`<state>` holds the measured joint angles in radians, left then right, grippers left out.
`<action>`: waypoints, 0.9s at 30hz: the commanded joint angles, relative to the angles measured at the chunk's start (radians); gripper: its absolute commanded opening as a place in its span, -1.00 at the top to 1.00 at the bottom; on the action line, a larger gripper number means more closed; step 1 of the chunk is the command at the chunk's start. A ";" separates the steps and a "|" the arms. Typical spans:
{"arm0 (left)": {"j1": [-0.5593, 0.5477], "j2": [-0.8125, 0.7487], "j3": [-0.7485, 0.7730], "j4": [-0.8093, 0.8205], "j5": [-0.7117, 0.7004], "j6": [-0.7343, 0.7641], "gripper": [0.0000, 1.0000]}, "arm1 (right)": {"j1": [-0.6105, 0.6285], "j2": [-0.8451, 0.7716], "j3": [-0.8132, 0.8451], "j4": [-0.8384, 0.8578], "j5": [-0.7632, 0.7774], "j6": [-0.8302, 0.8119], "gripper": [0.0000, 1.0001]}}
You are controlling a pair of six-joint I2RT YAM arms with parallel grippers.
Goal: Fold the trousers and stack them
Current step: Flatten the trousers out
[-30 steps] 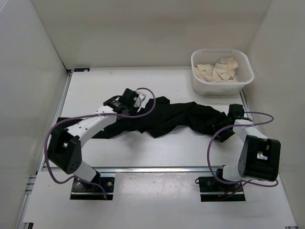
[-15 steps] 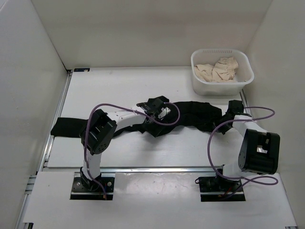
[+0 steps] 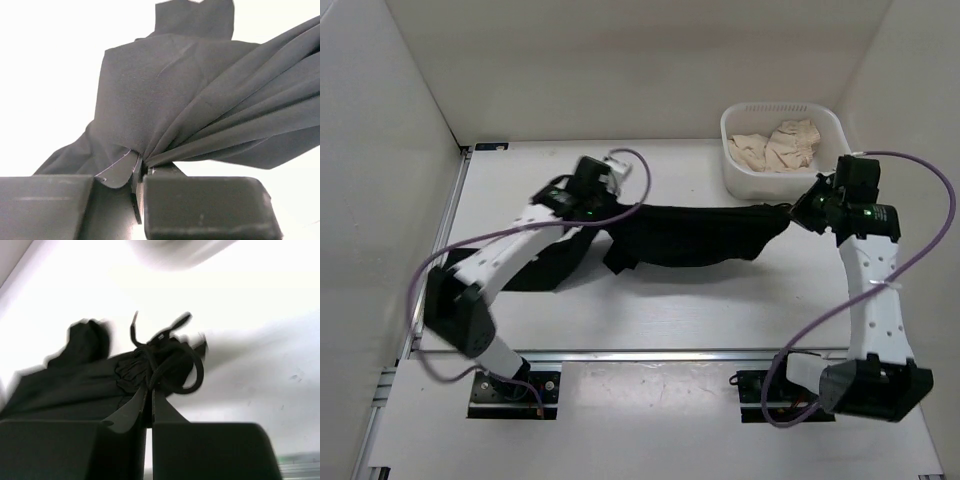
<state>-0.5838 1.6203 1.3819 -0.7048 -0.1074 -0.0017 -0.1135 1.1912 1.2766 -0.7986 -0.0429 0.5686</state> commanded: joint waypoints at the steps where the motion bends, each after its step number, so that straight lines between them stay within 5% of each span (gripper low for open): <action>1: 0.068 -0.296 -0.004 -0.237 -0.132 0.002 0.72 | -0.023 -0.083 0.130 -0.272 0.094 -0.150 1.00; 7: 0.078 -0.337 -0.004 -0.404 -0.051 0.002 0.62 | -0.023 -0.128 0.081 -0.291 -0.148 -0.076 1.00; 11: 0.125 -0.159 0.028 -0.404 0.035 0.002 0.22 | 0.021 -0.052 0.023 -0.160 -0.167 -0.032 1.00; 17: 0.286 0.278 0.513 -0.389 -0.014 0.002 -0.21 | 0.166 0.267 0.277 -0.125 -0.043 -0.053 0.99; 18: 0.314 0.309 0.652 -0.419 -0.023 0.002 -0.31 | 0.166 0.342 0.303 -0.145 -0.043 -0.053 0.99; 20: 0.324 0.325 0.689 -0.464 -0.014 0.002 -0.41 | 0.166 0.375 0.314 -0.159 -0.034 -0.062 0.99; 27: 0.292 -0.044 -0.036 -0.380 -0.094 0.002 -0.62 | 0.069 0.214 0.046 -0.105 0.009 -0.081 0.99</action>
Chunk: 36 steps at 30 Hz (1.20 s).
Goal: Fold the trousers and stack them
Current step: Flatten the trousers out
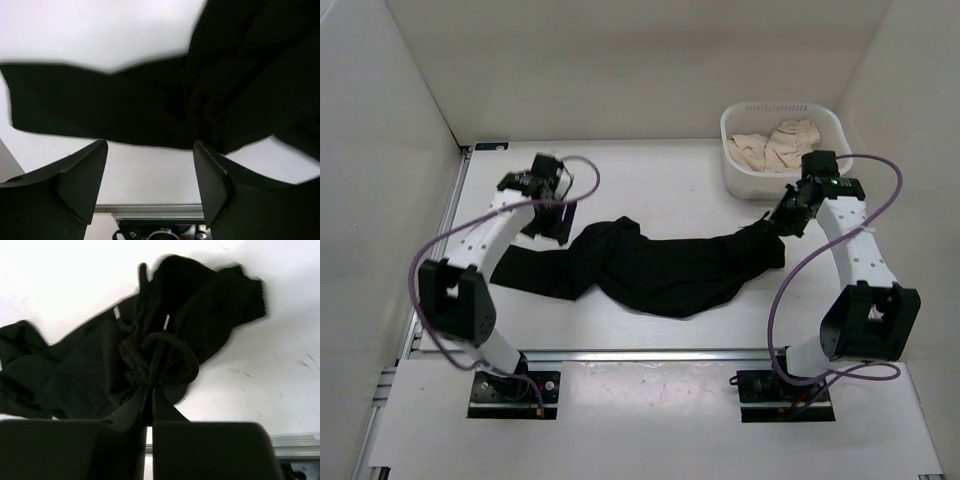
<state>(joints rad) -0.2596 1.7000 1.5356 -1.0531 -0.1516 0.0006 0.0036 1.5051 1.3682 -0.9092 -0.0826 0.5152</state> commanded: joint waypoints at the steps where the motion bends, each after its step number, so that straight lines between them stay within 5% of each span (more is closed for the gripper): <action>1: -0.032 -0.150 -0.333 -0.003 -0.033 -0.001 -0.62 | -0.057 -0.112 -0.063 0.006 0.049 -0.040 0.99; 8: -0.050 -0.302 -0.747 0.300 -0.159 -0.001 -0.77 | -0.079 -0.143 -0.121 -0.004 0.058 -0.060 0.99; 14: -0.050 -0.301 -0.914 0.821 -0.384 -0.001 -0.88 | -0.079 -0.161 -0.168 0.020 0.021 -0.038 0.99; 20: -0.050 -0.249 -0.945 0.840 -0.197 -0.001 -0.91 | -0.079 -0.184 -0.189 0.020 0.057 -0.038 0.99; 21: -0.050 -0.231 -0.945 0.840 -0.150 -0.001 -0.86 | -0.079 -0.193 -0.189 0.020 0.057 -0.047 0.99; 25: -0.018 -0.168 -0.855 0.693 0.001 -0.001 0.58 | -0.079 -0.203 -0.189 0.020 0.066 -0.047 1.00; 26: -0.001 -0.158 -0.827 0.658 0.026 -0.001 0.72 | -0.079 -0.213 -0.198 0.020 0.066 -0.047 1.00; 30: 0.103 -0.281 -0.686 0.451 0.122 -0.001 0.72 | -0.079 -0.238 -0.198 -0.002 0.086 -0.057 1.00; 36: 0.255 -0.431 -0.254 0.100 0.237 -0.001 0.72 | -0.151 -0.284 -0.136 -0.086 0.145 -0.144 1.00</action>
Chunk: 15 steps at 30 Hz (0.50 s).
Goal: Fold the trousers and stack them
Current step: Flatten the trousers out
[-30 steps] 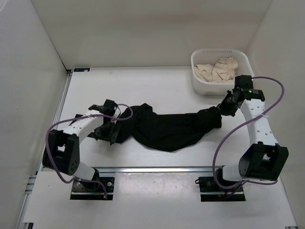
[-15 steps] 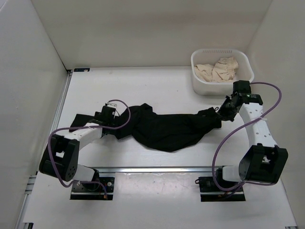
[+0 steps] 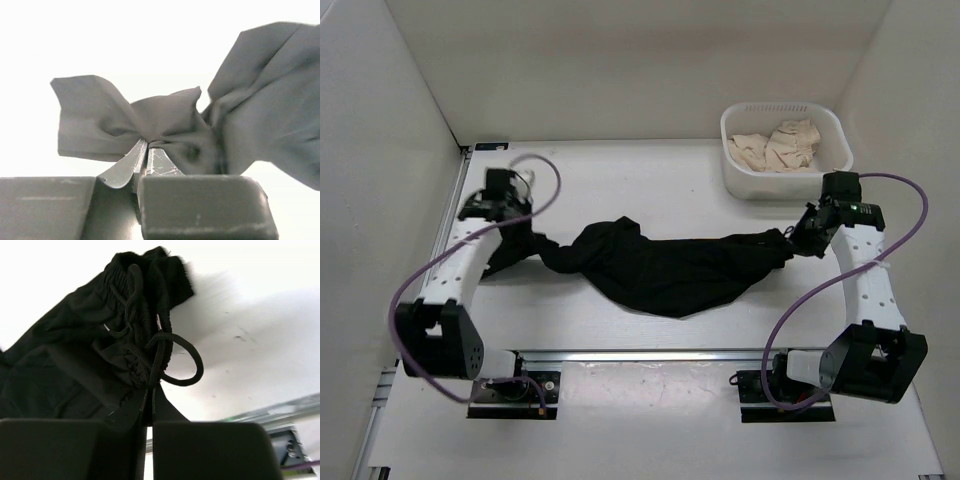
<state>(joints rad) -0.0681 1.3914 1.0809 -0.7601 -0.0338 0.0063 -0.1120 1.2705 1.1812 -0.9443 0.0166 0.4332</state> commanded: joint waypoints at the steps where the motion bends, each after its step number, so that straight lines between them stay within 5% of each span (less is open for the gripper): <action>1: 0.103 -0.112 0.267 -0.223 0.144 -0.006 0.72 | -0.064 -0.049 0.066 -0.051 0.037 -0.076 1.00; 9: 0.128 0.409 0.862 -0.353 0.163 -0.006 0.60 | -0.112 -0.034 0.097 -0.062 0.000 -0.111 1.00; 12: 0.128 0.685 1.131 -0.396 0.152 -0.006 0.06 | -0.112 -0.016 0.097 -0.038 -0.070 -0.111 1.00; 13: 0.119 0.786 1.184 -0.407 0.152 -0.006 -0.51 | -0.112 -0.004 0.097 -0.028 -0.082 -0.111 1.00; 15: 0.119 0.840 1.263 -0.407 0.124 -0.006 -0.71 | -0.112 0.006 0.109 -0.028 -0.102 -0.102 1.00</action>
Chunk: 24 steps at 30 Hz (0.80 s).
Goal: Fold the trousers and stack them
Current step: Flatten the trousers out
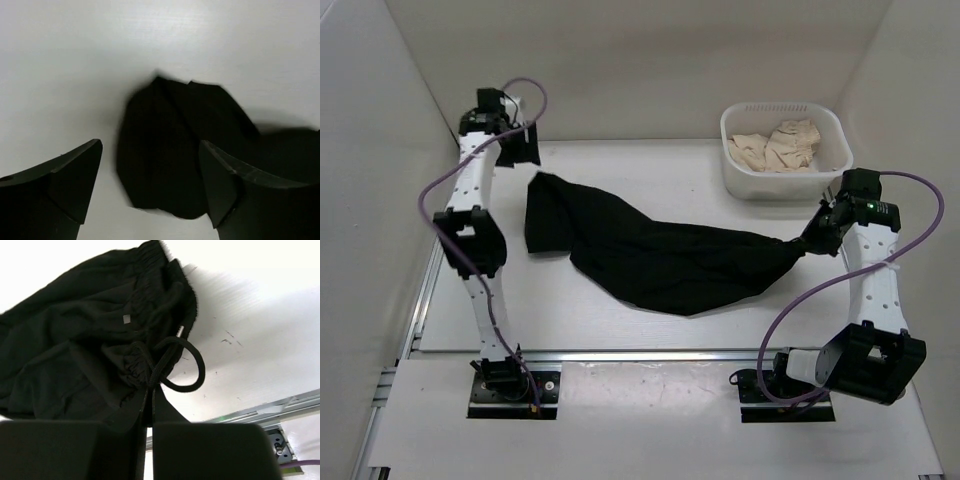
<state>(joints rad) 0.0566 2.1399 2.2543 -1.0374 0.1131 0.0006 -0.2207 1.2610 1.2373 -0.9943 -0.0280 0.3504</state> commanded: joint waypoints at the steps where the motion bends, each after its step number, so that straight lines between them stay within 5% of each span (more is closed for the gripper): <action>1: -0.018 0.092 0.090 -0.130 -0.023 -0.001 -0.83 | -0.003 0.024 0.063 0.022 -0.058 -0.019 1.00; 3: -0.027 0.031 -0.032 -0.102 -0.023 -0.001 -1.00 | -0.003 0.025 0.063 0.022 -0.058 -0.019 1.00; 9: -0.131 -0.410 -0.568 0.056 0.037 -0.001 -1.00 | -0.003 0.025 0.022 0.034 -0.069 -0.019 1.00; 14: -0.264 -0.529 -0.910 0.042 0.102 -0.001 -0.74 | -0.003 0.025 -0.015 0.062 -0.092 0.008 1.00; 24: -0.299 -0.273 -0.892 0.146 -0.009 -0.001 -0.91 | -0.003 0.003 -0.015 0.030 -0.059 -0.001 1.00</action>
<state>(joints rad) -0.2493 1.8748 1.3155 -0.9470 0.1482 -0.0002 -0.2207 1.2892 1.2266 -0.9627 -0.0956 0.3584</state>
